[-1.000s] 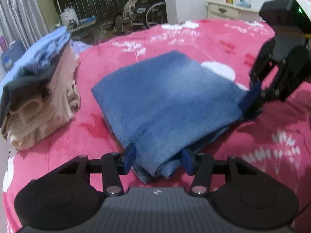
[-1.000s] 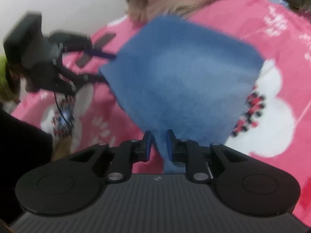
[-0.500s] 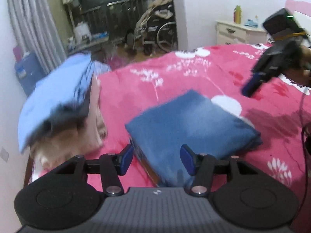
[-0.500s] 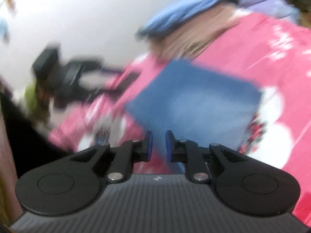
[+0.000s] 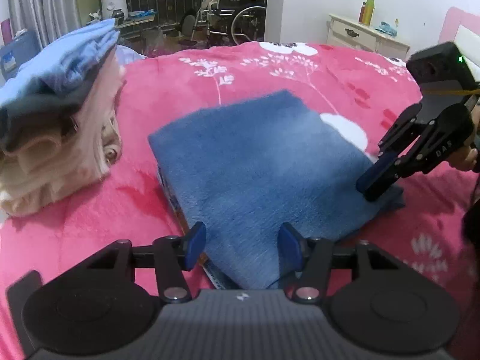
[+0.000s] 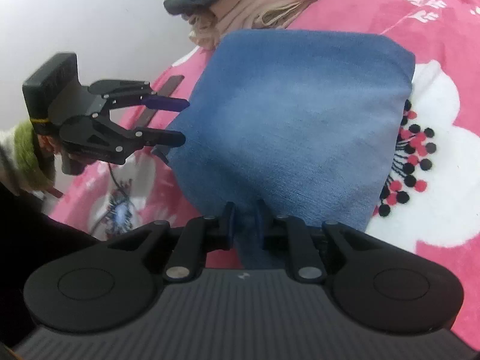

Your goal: Fold clothes

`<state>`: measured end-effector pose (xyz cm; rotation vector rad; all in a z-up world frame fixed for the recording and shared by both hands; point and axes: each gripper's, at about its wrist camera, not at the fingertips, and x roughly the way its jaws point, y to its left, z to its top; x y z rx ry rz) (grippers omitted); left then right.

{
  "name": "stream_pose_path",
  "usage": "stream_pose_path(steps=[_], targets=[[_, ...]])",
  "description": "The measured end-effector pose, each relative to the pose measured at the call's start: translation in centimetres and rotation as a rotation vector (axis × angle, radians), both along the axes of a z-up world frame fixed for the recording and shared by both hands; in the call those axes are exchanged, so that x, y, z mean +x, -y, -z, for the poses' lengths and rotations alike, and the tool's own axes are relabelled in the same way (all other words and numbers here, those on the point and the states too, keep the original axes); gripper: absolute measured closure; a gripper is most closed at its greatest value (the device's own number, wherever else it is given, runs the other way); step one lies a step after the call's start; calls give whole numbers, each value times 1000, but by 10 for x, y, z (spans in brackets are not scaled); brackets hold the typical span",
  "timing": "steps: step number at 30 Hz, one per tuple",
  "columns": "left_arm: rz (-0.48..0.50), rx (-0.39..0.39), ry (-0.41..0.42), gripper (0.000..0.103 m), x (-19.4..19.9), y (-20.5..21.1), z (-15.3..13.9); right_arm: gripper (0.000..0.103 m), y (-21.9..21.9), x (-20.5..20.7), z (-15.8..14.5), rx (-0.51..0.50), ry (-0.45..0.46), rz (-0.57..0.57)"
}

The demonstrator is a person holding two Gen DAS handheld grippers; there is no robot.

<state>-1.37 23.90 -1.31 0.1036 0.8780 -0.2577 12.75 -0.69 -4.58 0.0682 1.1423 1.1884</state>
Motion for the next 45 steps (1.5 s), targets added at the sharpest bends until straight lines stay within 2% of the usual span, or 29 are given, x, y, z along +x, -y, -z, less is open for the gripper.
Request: stream_pose_path(steps=[2, 4, 6, 8, 9, 12, 14, 16, 20, 22, 24, 25, 27, 29, 31, 33, 37, 40, 41, 42, 43, 45], targets=[[-18, 4, 43, 48, 5, -8, -23, 89, 12, 7, -7, 17, -37, 43], [-36, -20, 100, 48, 16, -16, -43, 85, 32, 16, -7, 40, -64, 135], [-26, -66, 159, 47, 39, -16, -57, 68, 54, 26, -5, 57, -93, 239], [12, -110, 184, 45, 73, -8, -60, 59, 73, 37, 6, 71, -162, 352], [48, -130, 166, 44, 93, 2, -55, 57, 80, 43, 15, 79, -218, 402], [145, -163, 58, 43, 153, 34, -28, 54, 89, 50, 43, 126, -385, 455], [168, -149, -23, 44, 190, 54, -5, 50, 87, 51, 52, 125, -417, 444], [154, -155, -92, 44, 216, 65, 16, 47, 84, 49, 57, 113, -411, 422], [117, -205, -204, 50, 243, 72, 48, 47, 86, 50, 64, 132, -432, 388], [113, -231, -228, 59, 246, 73, 55, 47, 86, 51, 66, 153, -434, 369], [112, -265, -246, 73, 247, 74, 58, 48, 84, 54, 67, 167, -426, 342], [110, -276, -255, 76, 247, 75, 58, 48, 84, 54, 67, 177, -426, 330], [107, -294, -271, 80, 248, 76, 58, 57, 84, 57, 68, 196, -428, 306], [101, -301, -275, 86, 249, 77, 56, 60, 79, 61, 74, 202, -429, 294], [85, -285, -235, 93, 243, 78, 53, 65, 77, 61, 74, 204, -406, 286], [58, -286, -199, 99, 236, 77, 53, 77, 78, 58, 68, 201, -364, 281], [0, -317, -162, 100, 227, 70, 57, 79, 74, 42, 55, 180, -274, 301], [-37, -363, -161, 97, 226, 62, 56, 79, 74, 43, 60, 170, -292, 314], [-54, -378, -154, 93, 224, 58, 53, 77, 76, 48, 61, 173, -316, 314], [-74, -390, -137, 81, 220, 52, 44, 74, 78, 53, 63, 176, -340, 315], [-96, -394, -112, 76, 214, 45, 35, 73, 80, 59, 64, 178, -363, 316], [-148, -365, -54, 61, 190, 28, 14, 68, 79, 67, 64, 174, -377, 329]])
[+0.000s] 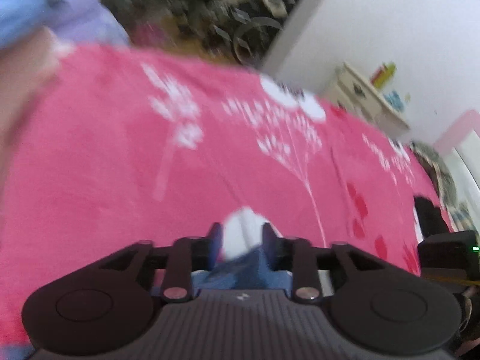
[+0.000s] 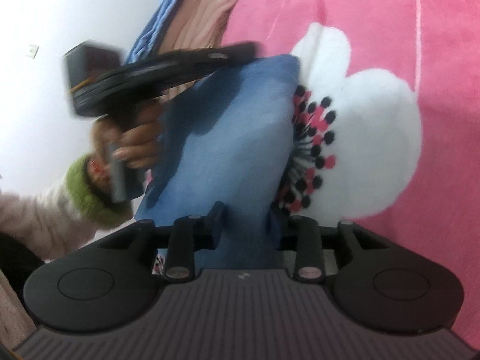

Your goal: Fold clothes

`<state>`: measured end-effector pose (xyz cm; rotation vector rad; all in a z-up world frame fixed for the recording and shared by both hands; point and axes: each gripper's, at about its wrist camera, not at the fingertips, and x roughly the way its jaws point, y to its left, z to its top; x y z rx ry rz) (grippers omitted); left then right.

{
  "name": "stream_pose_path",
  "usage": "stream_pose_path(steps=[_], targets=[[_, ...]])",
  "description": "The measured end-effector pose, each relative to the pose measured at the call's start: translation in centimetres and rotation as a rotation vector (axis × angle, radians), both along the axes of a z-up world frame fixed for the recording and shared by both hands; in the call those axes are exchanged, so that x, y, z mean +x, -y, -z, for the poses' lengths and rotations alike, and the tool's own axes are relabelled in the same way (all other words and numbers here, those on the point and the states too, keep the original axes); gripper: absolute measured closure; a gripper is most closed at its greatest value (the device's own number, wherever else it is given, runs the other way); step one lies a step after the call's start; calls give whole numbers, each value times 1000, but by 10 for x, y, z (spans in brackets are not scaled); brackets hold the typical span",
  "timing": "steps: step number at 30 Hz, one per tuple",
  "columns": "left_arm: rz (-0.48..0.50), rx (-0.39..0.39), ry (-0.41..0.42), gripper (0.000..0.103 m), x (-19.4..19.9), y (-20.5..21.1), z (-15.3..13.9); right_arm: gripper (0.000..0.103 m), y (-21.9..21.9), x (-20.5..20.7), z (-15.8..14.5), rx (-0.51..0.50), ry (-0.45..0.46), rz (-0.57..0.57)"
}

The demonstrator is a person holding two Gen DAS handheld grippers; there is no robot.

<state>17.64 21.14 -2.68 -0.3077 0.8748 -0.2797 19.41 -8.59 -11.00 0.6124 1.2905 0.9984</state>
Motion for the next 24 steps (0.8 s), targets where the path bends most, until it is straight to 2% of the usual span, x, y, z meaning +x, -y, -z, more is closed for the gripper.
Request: stream_pose_path(steps=[2, 3, 6, 8, 11, 13, 16, 17, 20, 22, 24], targets=[[-64, 42, 30, 53, -27, -19, -19, 57, -2, 6, -1, -1, -10, 19], [-103, 69, 24, 51, -42, -29, -23, 55, -3, 9, 1, 3, -22, 19], [-198, 132, -26, 47, -86, -57, -30, 47, -5, 16, 7, 16, -59, 23], [-250, 138, -79, 45, -111, -72, -26, 45, -7, 23, 14, 31, -100, 25], [-272, 78, -159, 36, -131, -88, -10, 44, -10, 30, 24, 77, -166, 34], [-254, 11, -193, 36, -134, -91, 4, 38, -18, 27, 26, 116, -212, 26], [-237, -90, -228, 35, -134, -93, 26, 28, -24, 24, 26, 121, -223, 23], [-239, -120, -236, 32, -133, -94, 35, 26, -27, 21, 23, 105, -209, 14], [-264, -208, -239, 28, -131, -95, 52, 28, -44, 9, 14, 38, -146, -16], [-274, -236, -231, 28, -130, -91, 57, 38, -49, 1, 7, -20, -94, -25], [-252, -205, -217, 27, -127, -82, 54, 53, -51, -4, 1, -74, -52, -24]])
